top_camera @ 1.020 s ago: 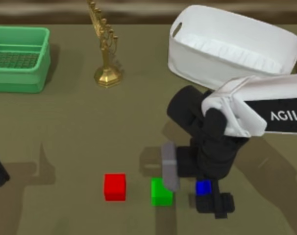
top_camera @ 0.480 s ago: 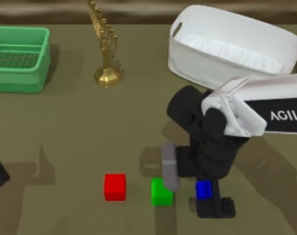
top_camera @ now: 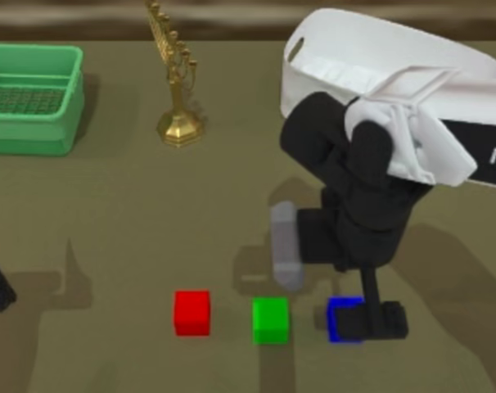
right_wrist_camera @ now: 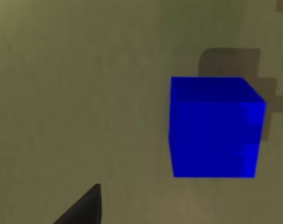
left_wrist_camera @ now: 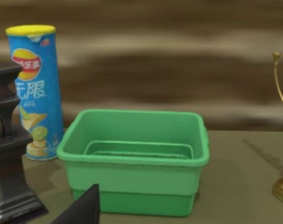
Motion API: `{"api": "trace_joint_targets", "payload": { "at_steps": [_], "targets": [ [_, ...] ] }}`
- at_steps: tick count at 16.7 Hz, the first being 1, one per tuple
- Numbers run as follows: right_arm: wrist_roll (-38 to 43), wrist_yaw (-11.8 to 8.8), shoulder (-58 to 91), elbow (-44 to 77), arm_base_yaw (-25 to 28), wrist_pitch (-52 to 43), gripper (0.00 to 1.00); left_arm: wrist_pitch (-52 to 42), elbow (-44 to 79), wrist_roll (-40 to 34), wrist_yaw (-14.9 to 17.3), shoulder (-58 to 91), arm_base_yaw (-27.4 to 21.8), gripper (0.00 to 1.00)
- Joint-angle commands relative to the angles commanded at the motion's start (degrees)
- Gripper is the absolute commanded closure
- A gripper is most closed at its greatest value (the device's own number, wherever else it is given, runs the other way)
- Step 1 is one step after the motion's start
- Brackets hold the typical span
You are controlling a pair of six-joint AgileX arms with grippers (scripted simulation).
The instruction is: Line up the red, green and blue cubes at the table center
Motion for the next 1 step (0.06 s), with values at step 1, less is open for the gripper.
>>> {"api": "trace_joint_targets", "payload": {
  "at_steps": [1],
  "targets": [
    [0.02, 0.00, -0.34, 0.25, 0.00, -0.42, 0.00, 0.00, 0.00, 0.00, 0.00, 0.00, 0.00, 0.00]
  ]
}}
